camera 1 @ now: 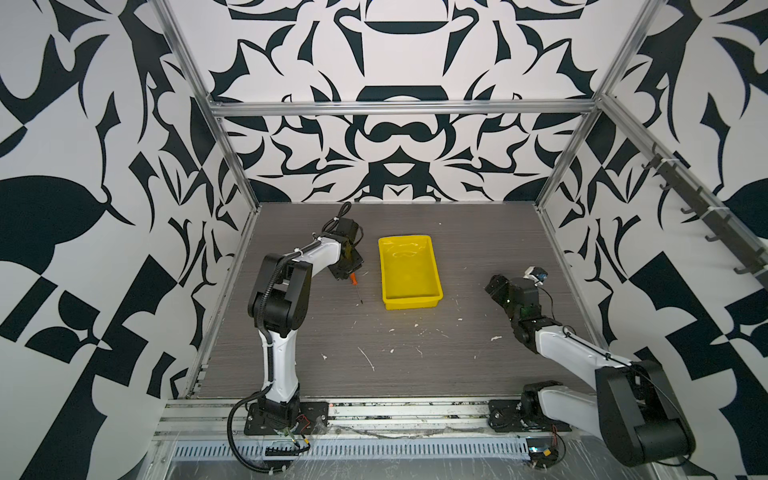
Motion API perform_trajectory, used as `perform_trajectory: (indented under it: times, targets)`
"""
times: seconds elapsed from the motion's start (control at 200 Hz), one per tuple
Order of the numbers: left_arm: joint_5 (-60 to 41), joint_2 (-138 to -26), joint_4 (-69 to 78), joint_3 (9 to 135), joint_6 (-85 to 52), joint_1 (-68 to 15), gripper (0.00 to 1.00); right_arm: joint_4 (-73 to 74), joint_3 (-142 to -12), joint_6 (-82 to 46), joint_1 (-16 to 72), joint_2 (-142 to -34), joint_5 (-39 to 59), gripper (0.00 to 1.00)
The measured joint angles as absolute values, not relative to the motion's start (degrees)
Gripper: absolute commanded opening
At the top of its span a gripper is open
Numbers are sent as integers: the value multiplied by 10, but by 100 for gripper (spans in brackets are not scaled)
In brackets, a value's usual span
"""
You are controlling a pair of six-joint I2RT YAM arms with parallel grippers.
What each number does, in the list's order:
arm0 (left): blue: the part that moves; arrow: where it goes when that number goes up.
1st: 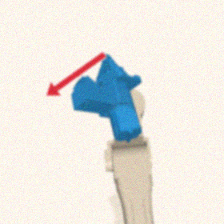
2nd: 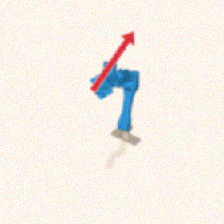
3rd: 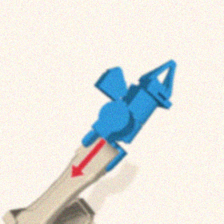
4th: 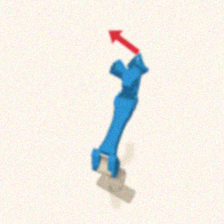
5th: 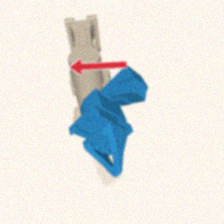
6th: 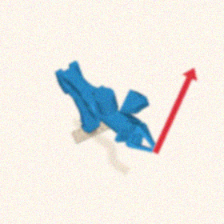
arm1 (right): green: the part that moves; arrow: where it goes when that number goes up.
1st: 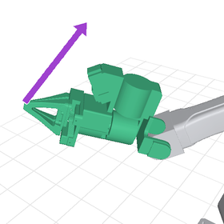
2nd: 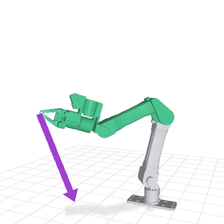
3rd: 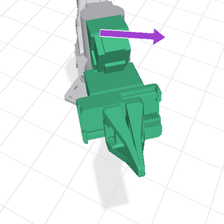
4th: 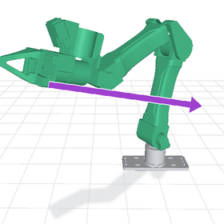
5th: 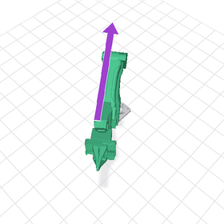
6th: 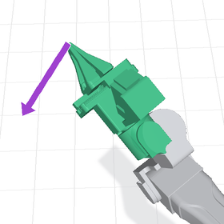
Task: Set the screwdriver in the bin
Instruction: 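Lower the left gripper over the screwdriver handle and close on it, then lift the screwdriver with the left gripper and carry it over the yellow bin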
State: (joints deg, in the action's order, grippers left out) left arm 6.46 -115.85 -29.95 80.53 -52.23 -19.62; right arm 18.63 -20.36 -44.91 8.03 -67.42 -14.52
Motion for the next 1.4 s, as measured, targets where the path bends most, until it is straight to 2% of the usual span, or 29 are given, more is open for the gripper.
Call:
perform_trajectory:
  times: [0.08,0.195,0.565,0.935,1.115,1.4]
  targets:
    - [73,-1158,-302,805,-524,-196,15,185,-204,-449,80,-674,-146,91]
    - [79,-1155,-311,805,-525,-196,12,184,-202,-449,80,-674,-148,90]
    - [103,-1052,-378,795,-515,-196,7,180,-201,-453,80,-681,-145,90]
    - [79,-982,-374,821,-511,-209,8,173,-201,-458,80,-670,-146,90]
    - [71,-1009,-356,867,-504,-269,8,174,-201,-458,80,-660,-150,90]
    - [36,-1142,-324,1012,-500,-333,7,175,-201,-458,80,-674,-150,90]
